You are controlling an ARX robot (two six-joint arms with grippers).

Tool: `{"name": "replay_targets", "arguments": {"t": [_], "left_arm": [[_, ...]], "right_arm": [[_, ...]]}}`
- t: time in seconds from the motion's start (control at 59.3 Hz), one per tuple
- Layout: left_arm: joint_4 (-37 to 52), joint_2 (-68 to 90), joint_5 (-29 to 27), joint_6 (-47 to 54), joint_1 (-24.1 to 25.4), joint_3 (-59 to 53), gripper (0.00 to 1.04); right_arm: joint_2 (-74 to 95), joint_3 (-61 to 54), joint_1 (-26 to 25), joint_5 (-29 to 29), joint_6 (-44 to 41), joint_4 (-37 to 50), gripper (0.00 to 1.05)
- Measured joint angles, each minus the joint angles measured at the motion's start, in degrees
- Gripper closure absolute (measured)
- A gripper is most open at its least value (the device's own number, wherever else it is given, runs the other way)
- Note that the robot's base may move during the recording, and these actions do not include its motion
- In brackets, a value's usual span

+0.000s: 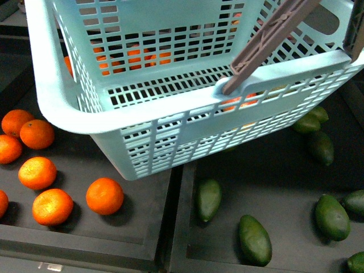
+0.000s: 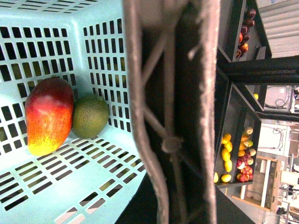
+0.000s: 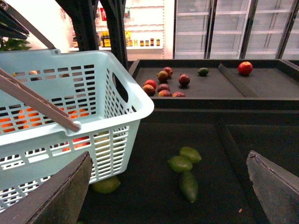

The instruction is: Pick mango and avocado into basket

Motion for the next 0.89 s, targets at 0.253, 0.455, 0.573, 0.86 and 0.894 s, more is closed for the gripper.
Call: {"name": "replay_targets", "arguments": {"t": [0.253,0.455,0.573,0.86,0.894], "left_arm": [[0.00,0.00,1.42,-0.61,-0.74,-0.09,0.99],[0.02,0.00,0.07,-0.50,-0.28,-0.07,0.99],[0.00,0.00,-0.26,0.11,-0.09,-0.09,0.99],[0.02,-0.02,0.24,-0.07,0.11,-0.13,0.99],[0.02,-0.02,0.46,-0.15,0.09,-0.11,0.99]], "right_arm": [[-0.07,0.00,0.02,-0.04,0.00,-0.22,0.08],[-0.07,0.00,0.02,-0.13,-0.04,-0.22,0.08],[-0.07,0.00,0.02,-0.13,-0.04,-0.20,0.08],[-0.07,0.00,0.02,-0.13,-0.04,-0.24,0.08],[-0.07,0.00,0.02,-0.24,-0.04,-0.28,0.08]]}}
